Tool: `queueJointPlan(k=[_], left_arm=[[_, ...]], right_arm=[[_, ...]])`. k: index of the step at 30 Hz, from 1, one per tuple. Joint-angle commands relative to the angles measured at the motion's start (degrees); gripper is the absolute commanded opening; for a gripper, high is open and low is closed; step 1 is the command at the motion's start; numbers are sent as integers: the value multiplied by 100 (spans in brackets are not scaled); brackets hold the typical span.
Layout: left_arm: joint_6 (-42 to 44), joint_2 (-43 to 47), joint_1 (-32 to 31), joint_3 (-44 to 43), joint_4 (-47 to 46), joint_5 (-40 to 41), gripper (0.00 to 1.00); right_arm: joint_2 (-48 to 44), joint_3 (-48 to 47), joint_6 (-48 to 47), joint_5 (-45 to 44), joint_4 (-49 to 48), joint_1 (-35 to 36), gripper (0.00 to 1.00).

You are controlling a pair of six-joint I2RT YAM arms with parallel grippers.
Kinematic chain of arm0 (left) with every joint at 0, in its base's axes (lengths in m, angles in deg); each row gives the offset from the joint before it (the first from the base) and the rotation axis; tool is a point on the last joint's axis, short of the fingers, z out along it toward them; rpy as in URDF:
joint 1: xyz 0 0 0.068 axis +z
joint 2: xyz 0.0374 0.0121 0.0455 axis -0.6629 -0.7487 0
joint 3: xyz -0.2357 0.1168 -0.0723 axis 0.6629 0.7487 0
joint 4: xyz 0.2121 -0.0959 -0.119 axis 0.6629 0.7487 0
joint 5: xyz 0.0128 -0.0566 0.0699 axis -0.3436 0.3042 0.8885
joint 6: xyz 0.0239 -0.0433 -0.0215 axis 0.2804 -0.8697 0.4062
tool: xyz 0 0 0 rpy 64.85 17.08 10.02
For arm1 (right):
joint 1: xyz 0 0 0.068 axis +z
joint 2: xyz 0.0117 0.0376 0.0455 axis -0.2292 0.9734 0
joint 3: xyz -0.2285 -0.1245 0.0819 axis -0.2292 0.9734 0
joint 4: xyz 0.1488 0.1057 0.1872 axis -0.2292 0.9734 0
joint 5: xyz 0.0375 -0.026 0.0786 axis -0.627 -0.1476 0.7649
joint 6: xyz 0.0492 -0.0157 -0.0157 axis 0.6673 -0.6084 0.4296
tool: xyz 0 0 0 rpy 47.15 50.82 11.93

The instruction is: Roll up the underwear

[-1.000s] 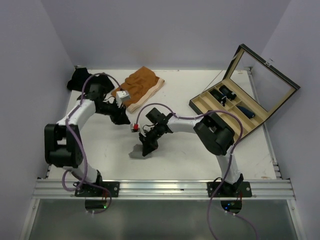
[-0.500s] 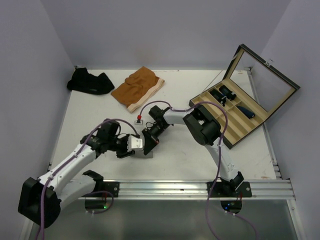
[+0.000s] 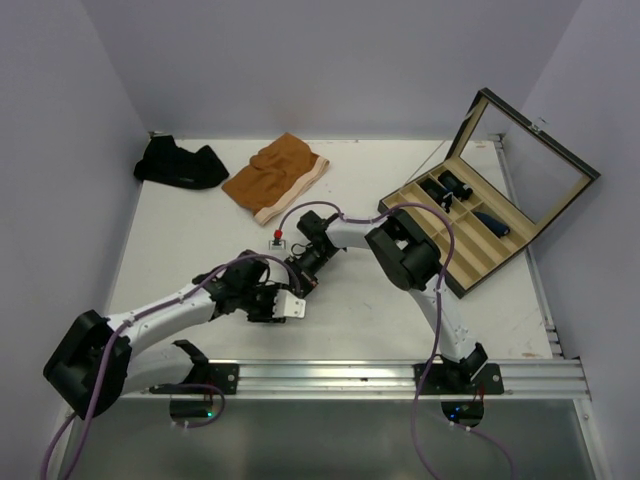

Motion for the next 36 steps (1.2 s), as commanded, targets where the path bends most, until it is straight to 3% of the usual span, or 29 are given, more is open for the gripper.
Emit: queueJointPlan(k=[1,6,7,10,15,16,20,25,30,36], left_arm=[[123,-279,-235,83,-621,377,45],[158,-700,-421,127,-709,579,39],[105,-788,-421,109,-674,640,28],[105,-1157,-421,-92,-227,536,12],[-61,-1570,-421,-444,556,70,1],[-158,-1641,-412,-488,643,-26,0],[-518,-2185,-229,-883,1118,-422,0],[-1020,-3099,255,-1690,1215,-520,0],[-1371,-4117,730,-2377,1426,-668,0],[-1188,-5323,932,-3221,2111,-1152,0]], right_arm=[[658,269,-144,-1403,240,6,0],[659,225,-205,-1403,311,6,0],[632,234,-223,-1446,311,6,1],[448,260,-276,-1534,363,-20,8],[18,243,-417,-1684,645,-336,31],[-201,260,-390,-1719,645,-510,39],[-772,252,-84,-1816,575,-1055,49],[-1529,400,242,-2043,390,-1584,50],[-2774,1226,348,-2352,-303,-1611,48],[-3850,1974,15,-2660,-999,-1593,47]])
